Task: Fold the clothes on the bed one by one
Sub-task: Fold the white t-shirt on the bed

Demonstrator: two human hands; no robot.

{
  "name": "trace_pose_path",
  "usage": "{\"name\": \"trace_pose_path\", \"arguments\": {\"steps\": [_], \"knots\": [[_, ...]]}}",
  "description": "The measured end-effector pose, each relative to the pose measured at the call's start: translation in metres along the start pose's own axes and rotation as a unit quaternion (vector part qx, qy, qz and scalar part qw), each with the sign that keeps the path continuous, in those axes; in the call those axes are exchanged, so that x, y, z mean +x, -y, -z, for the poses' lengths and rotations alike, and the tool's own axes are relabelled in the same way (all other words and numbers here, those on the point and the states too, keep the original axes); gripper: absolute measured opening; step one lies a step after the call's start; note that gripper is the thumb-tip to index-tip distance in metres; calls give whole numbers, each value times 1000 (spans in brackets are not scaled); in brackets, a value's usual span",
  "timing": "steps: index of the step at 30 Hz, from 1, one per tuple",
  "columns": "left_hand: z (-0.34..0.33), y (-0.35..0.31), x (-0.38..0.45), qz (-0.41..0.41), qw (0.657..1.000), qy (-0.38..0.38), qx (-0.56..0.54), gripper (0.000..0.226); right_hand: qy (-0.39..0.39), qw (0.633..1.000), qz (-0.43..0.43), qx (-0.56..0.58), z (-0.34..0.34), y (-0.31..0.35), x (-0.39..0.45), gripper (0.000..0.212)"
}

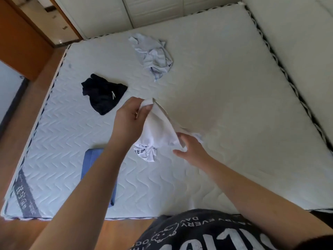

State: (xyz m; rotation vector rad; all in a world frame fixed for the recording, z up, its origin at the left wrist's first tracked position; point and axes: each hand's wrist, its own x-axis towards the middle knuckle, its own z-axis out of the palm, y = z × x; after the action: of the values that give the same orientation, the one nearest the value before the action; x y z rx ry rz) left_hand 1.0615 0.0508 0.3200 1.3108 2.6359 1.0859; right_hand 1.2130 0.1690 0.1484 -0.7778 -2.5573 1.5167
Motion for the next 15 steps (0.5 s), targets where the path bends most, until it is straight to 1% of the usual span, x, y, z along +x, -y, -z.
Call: {"name": "trace_pose_path", "arguments": {"steps": [2, 4, 6, 7, 9, 11, 12, 13, 15], "knots": [[14, -2, 8, 4, 1000, -15, -17, 31, -5, 998, -29, -49, -9, 2, 4, 51], [31, -2, 15, 6, 999, -21, -34, 33, -2, 994, -87, -72, -17, -1, 5, 40], [47, 4, 20, -7, 998, -36, -41, 32, 29, 984, -124, -125, -24, -7, 4, 32], [56, 9, 20, -8, 998, -46, -49, 33, 49, 977, -130, -164, -28, -10, 3, 33], [72, 24, 19, 2, 995, -55, -83, 37, 80, 964, -138, -214, -39, -17, -2, 45], [82, 37, 16, 28, 989, -47, -141, 43, 99, 957, -162, -221, -52, -21, -8, 57], [85, 41, 14, 41, 983, -42, -173, 44, 106, 953, -172, -225, -57, -22, -12, 60], [87, 44, 12, 49, 978, -38, -198, 45, 117, 949, -179, -233, -62, -24, -16, 59], [93, 45, 10, 51, 974, -41, -217, 46, 132, 939, -197, -249, -71, -30, -21, 50]]}}
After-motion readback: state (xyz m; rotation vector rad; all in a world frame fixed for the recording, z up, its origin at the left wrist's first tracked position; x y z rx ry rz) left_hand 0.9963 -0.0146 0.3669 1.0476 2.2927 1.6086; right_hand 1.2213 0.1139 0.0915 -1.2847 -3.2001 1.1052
